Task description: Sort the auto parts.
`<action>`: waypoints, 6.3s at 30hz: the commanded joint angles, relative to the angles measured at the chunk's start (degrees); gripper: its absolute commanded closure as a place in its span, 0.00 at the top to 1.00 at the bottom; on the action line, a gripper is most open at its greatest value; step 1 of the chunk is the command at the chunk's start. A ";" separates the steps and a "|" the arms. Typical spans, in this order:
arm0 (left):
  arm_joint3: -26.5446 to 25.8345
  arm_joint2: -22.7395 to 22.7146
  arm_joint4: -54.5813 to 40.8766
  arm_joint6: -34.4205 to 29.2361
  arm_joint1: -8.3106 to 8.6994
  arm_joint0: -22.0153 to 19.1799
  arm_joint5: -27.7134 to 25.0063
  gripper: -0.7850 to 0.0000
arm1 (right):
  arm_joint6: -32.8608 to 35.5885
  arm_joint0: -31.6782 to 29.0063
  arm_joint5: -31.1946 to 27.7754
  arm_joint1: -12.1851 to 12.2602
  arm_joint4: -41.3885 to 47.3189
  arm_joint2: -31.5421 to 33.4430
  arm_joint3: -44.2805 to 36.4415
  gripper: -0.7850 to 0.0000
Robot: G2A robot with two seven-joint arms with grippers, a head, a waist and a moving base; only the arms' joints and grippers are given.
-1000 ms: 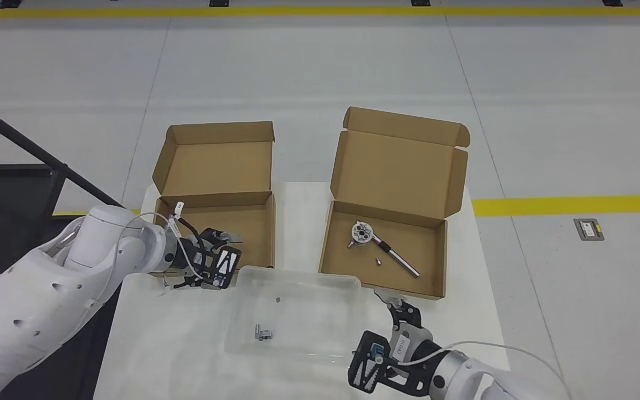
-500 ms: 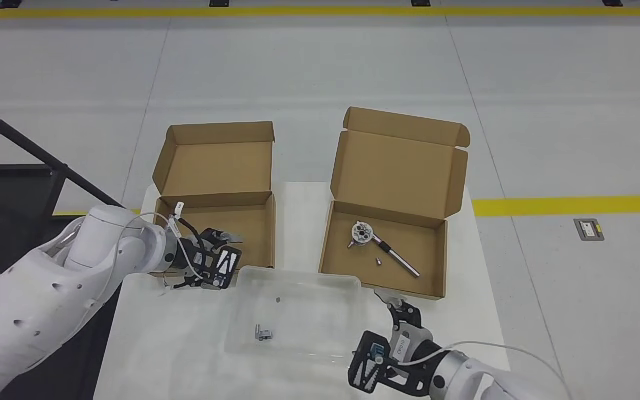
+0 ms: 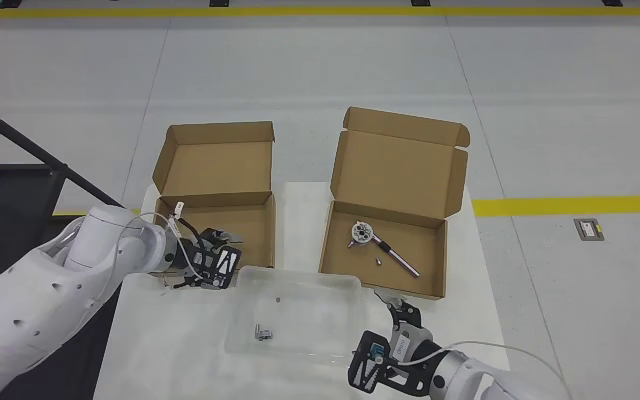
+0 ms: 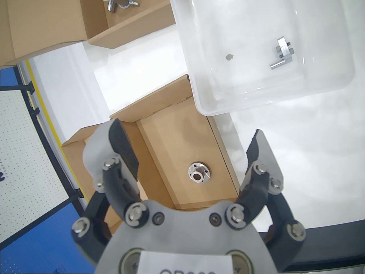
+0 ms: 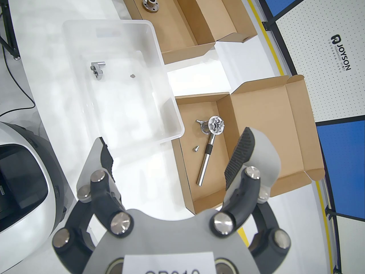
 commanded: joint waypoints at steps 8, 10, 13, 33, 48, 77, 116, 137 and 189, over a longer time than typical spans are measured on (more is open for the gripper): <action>-3.67 0.14 0.25 3.94 0.39 0.12 -1.36 1.00 | 0.00 0.00 0.00 0.00 0.00 0.00 0.00 1.00; -4.54 1.29 1.24 4.14 0.45 -0.03 -1.36 1.00 | 0.00 0.00 0.00 0.00 0.00 0.00 0.00 1.00; -5.34 2.52 0.58 3.48 0.27 -0.02 -1.36 1.00 | 0.00 0.00 0.00 0.00 0.00 0.00 0.00 1.00; -5.00 2.96 -2.84 1.35 -0.13 0.60 -0.46 1.00 | 0.00 0.00 0.00 0.00 0.00 0.00 0.00 1.00; -12.46 3.31 -0.42 -6.16 -0.47 2.35 -0.79 1.00 | 0.00 0.00 0.00 0.00 0.00 0.00 0.00 1.00; -10.96 7.60 -3.85 -17.68 -3.20 5.88 -1.36 1.00 | 0.00 0.00 0.00 0.00 0.00 0.00 0.00 1.00; -11.19 4.32 -13.86 -28.23 -4.78 12.06 5.64 1.00 | 0.00 0.00 0.00 0.00 0.00 0.00 0.00 1.00; -9.63 2.94 -19.62 -39.31 -7.25 13.61 1.20 1.00 | 0.00 0.00 0.00 0.00 0.00 0.00 0.00 1.00; -9.26 1.53 -19.03 -40.16 -7.90 16.28 2.67 1.00 | 0.00 0.00 0.00 0.00 0.00 0.00 0.00 1.00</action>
